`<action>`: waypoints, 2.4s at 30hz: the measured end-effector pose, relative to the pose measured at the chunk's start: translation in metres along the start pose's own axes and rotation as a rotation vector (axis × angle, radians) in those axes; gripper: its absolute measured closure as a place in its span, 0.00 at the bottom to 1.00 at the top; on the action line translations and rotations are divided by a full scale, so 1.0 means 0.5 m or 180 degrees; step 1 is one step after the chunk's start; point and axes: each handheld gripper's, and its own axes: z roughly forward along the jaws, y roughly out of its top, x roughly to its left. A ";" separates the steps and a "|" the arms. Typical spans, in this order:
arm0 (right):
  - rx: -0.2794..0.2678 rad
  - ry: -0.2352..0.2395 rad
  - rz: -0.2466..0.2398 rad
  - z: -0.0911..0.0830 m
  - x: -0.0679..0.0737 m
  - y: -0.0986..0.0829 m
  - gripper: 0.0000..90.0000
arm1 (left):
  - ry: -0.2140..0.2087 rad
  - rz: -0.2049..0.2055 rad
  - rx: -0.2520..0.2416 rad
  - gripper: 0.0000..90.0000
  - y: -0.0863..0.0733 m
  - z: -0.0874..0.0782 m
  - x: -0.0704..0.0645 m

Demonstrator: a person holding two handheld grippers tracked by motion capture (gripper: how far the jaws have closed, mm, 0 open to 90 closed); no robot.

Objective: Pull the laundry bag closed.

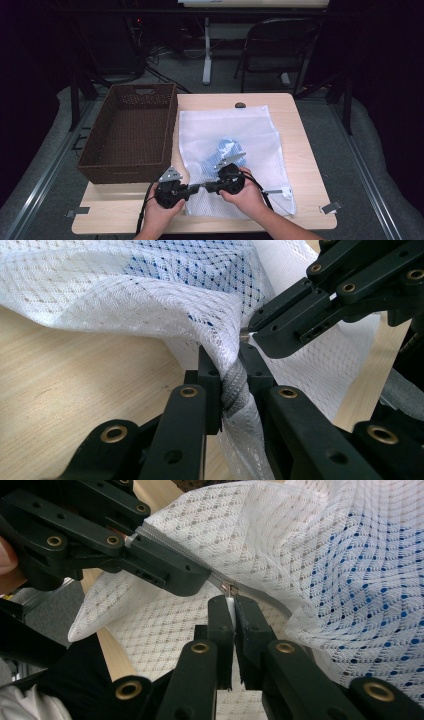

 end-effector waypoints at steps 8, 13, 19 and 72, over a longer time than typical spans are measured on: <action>0.0167 -0.0010 0.0067 0.001 0.002 0.012 0.96 | 0.0007 0.0049 0.0036 0.93 0.002 0.002 -0.002; 0.0214 0.0015 0.0139 0.001 -0.001 0.014 0.96 | 0.0011 0.0057 0.0047 0.93 0.002 0.003 -0.005; 0.0268 0.0076 0.0275 -0.001 -0.005 0.016 0.96 | 0.0005 0.0070 0.0062 0.93 0.003 0.003 -0.007; 0.0732 0.0252 0.0834 -0.018 -0.041 0.036 0.96 | 0.0041 0.0163 0.0045 0.96 0.004 -0.004 -0.016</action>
